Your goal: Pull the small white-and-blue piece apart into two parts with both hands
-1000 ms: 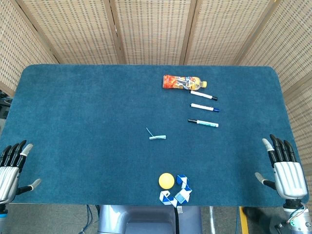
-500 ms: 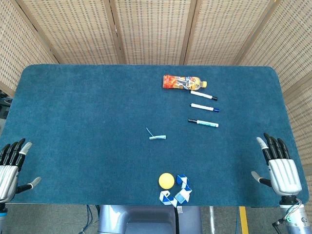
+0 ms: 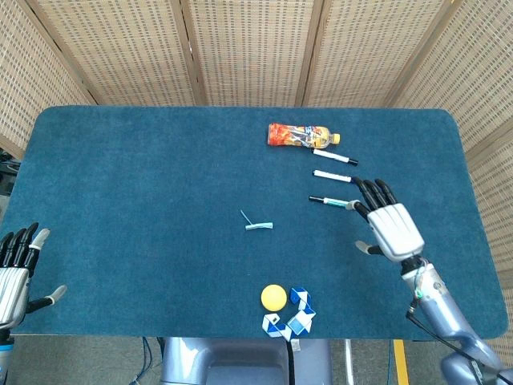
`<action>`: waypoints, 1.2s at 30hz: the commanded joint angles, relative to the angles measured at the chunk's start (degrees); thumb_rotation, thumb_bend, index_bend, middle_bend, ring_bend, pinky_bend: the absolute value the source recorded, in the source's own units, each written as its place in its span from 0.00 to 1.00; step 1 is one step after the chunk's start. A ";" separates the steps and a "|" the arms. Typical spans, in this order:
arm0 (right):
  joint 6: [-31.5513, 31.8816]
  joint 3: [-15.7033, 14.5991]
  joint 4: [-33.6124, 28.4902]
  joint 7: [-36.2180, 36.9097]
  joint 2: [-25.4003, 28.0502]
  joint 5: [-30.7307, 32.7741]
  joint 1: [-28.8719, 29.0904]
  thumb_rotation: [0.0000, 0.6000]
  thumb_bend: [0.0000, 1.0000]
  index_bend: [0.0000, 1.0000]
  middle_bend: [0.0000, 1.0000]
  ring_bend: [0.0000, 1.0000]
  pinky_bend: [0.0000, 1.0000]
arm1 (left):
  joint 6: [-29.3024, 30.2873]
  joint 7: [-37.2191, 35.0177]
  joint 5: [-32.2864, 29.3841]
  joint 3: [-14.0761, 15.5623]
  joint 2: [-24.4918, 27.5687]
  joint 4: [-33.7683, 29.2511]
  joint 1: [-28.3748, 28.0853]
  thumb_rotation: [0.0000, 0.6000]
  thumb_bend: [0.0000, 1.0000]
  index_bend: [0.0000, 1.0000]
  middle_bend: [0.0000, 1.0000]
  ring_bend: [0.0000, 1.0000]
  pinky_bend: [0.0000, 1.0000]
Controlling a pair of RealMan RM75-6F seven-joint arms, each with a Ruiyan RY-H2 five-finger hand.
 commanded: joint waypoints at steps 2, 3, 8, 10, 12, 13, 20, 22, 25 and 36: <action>-8.89 4.76 3.28 -4.70 -6.66 11.50 7.96 1.00 0.13 0.36 0.00 0.00 0.00 | -0.30 0.18 -0.85 -0.41 -0.08 -0.19 -0.15 1.00 0.00 0.00 0.00 0.00 0.00; -10.13 5.16 4.15 -6.17 -8.34 14.37 9.45 1.00 0.16 0.36 0.00 0.00 0.00 | -0.63 0.33 -1.26 -0.54 -0.11 -0.22 -0.29 1.00 0.00 0.00 0.00 0.00 0.00; -12.15 5.73 7.05 -12.23 -14.54 23.94 14.35 1.00 0.21 0.40 0.00 0.00 0.00 | -2.09 0.73 -2.85 -0.99 -0.14 -0.36 -0.88 1.00 0.00 0.00 0.00 0.00 0.00; -12.13 5.68 7.88 -14.28 -16.65 26.65 15.92 1.00 0.22 0.40 0.00 0.00 0.00 | -2.36 0.77 -3.37 -1.20 -0.10 -0.40 -1.00 1.00 0.00 0.00 0.00 0.00 0.00; -11.60 5.46 8.97 -16.91 -18.97 29.24 17.70 1.00 0.26 0.42 0.00 0.00 0.00 | -2.52 0.69 -3.82 -1.40 -0.04 -0.41 -1.09 1.00 0.00 0.00 0.00 0.00 0.00; -11.28 5.40 9.50 -17.89 -19.88 30.16 18.36 1.00 0.29 0.42 0.00 0.00 0.00 | -2.62 0.67 -3.99 -1.45 -0.01 -0.40 -1.13 1.00 0.00 0.00 0.00 0.00 0.00; -9.08 5.19 13.97 -22.46 -26.73 36.19 22.50 1.00 0.36 0.45 0.00 0.00 0.00 | -3.47 0.79 -4.81 -1.61 0.12 -0.50 -1.52 1.00 0.00 0.00 0.00 0.00 0.00; -8.69 5.01 14.97 -23.08 -28.26 36.80 23.33 1.00 0.36 0.45 0.00 0.00 0.00 | -3.45 0.80 -4.97 -1.69 0.12 -0.51 -1.55 1.00 0.00 0.00 0.00 0.00 0.00; -8.45 4.74 16.37 -24.02 -30.24 37.63 24.58 1.00 0.36 0.45 0.00 0.00 0.00 | -3.55 0.79 -5.35 -1.81 0.11 -0.51 -1.59 1.00 0.00 0.00 0.00 0.00 0.00; -7.69 1.72 22.88 -26.49 -36.79 35.44 27.84 1.00 0.36 0.45 0.00 0.00 0.00 | -4.41 0.79 -6.53 -2.05 0.24 -0.57 -1.96 1.00 0.00 0.00 0.00 0.00 0.00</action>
